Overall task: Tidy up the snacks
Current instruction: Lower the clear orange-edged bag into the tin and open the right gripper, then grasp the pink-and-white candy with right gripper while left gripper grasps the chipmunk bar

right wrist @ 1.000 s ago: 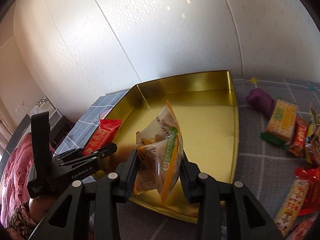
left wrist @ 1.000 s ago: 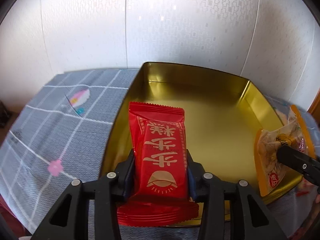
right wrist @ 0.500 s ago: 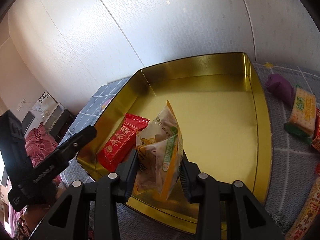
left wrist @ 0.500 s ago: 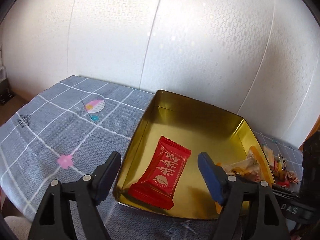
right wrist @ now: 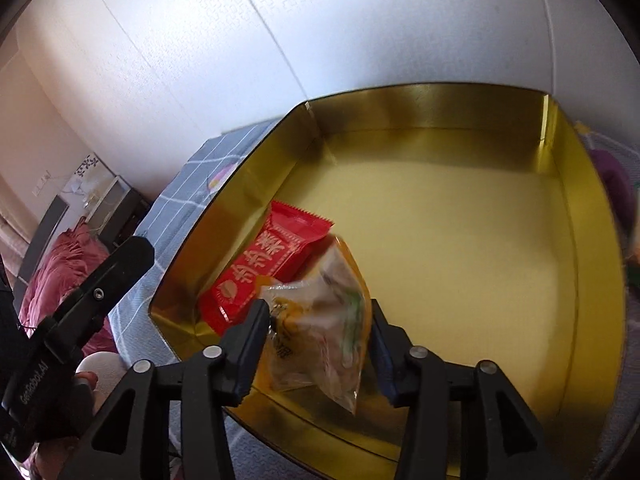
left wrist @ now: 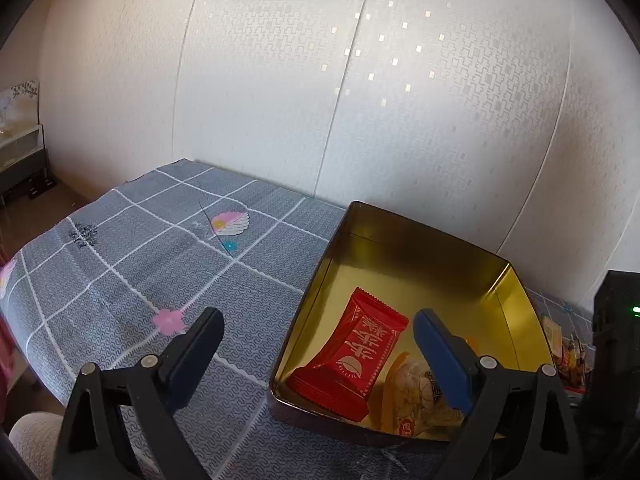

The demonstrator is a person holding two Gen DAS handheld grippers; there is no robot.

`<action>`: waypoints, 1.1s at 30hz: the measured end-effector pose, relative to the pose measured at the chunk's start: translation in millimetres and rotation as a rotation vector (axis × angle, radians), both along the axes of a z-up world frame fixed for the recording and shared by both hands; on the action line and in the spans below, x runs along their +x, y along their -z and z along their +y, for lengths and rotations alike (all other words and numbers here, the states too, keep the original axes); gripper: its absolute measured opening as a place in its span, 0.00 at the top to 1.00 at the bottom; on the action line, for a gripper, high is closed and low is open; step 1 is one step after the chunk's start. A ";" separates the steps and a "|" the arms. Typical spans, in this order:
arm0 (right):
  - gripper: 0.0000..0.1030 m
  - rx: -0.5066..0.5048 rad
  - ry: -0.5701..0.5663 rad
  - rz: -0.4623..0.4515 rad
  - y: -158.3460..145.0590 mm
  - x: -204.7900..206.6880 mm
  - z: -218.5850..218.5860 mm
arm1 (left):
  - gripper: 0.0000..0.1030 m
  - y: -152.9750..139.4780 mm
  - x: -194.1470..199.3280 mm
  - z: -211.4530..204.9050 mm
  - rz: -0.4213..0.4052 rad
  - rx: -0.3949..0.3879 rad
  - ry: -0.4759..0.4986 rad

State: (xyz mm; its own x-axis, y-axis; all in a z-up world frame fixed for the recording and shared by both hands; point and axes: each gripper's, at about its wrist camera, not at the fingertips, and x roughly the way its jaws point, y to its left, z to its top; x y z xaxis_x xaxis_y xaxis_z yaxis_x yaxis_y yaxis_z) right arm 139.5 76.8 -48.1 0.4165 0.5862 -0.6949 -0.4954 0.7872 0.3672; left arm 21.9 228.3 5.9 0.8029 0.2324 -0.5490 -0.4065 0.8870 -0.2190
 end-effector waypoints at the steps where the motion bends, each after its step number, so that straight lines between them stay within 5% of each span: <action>1: 0.50 0.006 0.014 -0.005 -2.1 -0.5 -4.5 | 0.06 -0.4 -0.3 -1.0 0.000 0.002 0.001; 10: 0.50 0.023 0.127 -0.102 -28.8 -18.6 -46.9 | 0.03 1.4 6.0 -20.6 0.009 -0.007 0.113; 24: 0.50 -0.035 0.227 -0.204 -53.0 -66.0 -132.4 | 0.03 -2.5 5.5 -94.2 -0.007 0.114 0.390; 33: 0.50 -0.103 0.418 -0.249 -48.1 -91.1 -215.7 | 0.02 1.1 -4.4 -143.0 -0.006 0.138 0.530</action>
State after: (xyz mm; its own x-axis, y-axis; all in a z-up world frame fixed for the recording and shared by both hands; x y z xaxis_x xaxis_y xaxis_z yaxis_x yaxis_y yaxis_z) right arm 48.4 -138.9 0.0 0.7623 0.2673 -0.5895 -0.1924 0.9632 0.1879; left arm 17.5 85.4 4.8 0.8324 -0.1353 -0.5375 0.1049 0.9907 -0.0870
